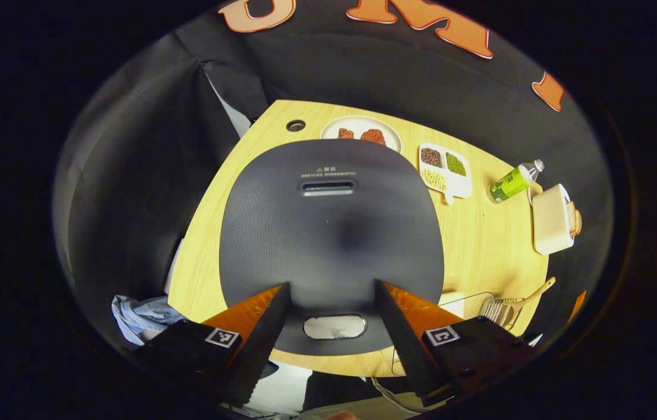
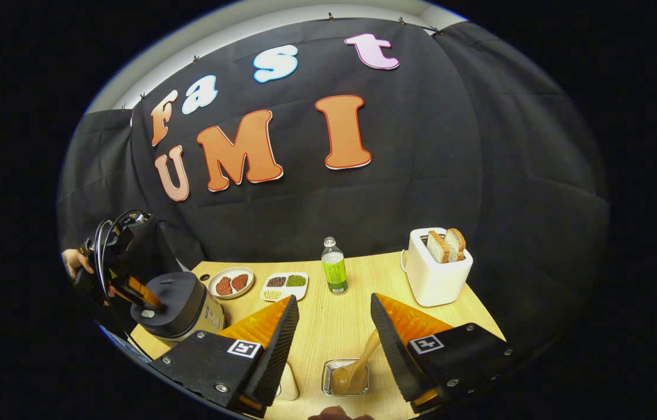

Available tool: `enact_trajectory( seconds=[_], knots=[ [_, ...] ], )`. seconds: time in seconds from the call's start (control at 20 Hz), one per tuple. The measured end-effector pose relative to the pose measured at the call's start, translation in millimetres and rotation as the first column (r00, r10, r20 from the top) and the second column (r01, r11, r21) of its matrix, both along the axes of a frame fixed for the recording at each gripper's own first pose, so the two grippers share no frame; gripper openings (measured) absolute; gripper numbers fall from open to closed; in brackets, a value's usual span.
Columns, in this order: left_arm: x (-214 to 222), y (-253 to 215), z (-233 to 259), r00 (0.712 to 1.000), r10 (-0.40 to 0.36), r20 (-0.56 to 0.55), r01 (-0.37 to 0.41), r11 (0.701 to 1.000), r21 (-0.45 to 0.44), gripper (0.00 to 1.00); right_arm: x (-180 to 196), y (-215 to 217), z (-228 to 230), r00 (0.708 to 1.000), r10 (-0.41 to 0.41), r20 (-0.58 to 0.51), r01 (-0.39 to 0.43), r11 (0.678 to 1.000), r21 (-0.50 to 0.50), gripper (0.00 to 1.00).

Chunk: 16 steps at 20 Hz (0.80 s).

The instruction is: Close the left gripper, press the button to open the rice cooker; take a wooden spoon from the chopstick holder with the right hand, scoop a spoonful of rice and pour it into the rice cooker, then put the wooden spoon back into the chopstick holder.

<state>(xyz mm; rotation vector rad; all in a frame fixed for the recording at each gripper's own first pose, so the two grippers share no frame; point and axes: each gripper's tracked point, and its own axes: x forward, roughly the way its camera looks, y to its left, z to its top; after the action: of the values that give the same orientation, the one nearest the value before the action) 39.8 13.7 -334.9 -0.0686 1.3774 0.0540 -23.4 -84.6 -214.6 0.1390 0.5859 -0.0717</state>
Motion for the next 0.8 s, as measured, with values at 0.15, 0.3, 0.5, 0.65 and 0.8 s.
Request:
enact_trajectory(
  seconds=[0.15,0.3,0.5,0.65,0.8],
  knots=[
    [1.7,-3.1,2.8,1.0,0.006,0.019,-0.006,1.0,0.002,0.98,3.7,9.0,6.2,1.0,0.025,0.019,-0.024,0.999,-0.025,0.78],
    [11.6,-4.2,7.7,0.986,-0.019,0.165,0.013,0.999,0.037,0.99,10.9,21.1,24.0,0.997,0.051,0.05,-0.049,0.998,-0.038,0.78],
    [36.6,-19.3,77.3,0.87,-0.08,0.487,0.044,0.995,0.085,0.99,23.8,33.0,52.9,0.99,0.088,0.11,-0.079,0.993,-0.082,0.78],
    [37.8,-33.1,143.7,0.735,-0.126,0.666,0.063,0.991,0.117,0.98,31.6,46.2,75.4,0.981,0.111,0.158,-0.097,0.991,-0.094,0.78],
    [21.9,-40.0,210.7,0.606,-0.119,0.786,0.07,0.993,0.096,0.97,37.6,57.6,96.7,0.971,0.121,0.205,-0.102,0.99,-0.101,0.77]
  ],
)
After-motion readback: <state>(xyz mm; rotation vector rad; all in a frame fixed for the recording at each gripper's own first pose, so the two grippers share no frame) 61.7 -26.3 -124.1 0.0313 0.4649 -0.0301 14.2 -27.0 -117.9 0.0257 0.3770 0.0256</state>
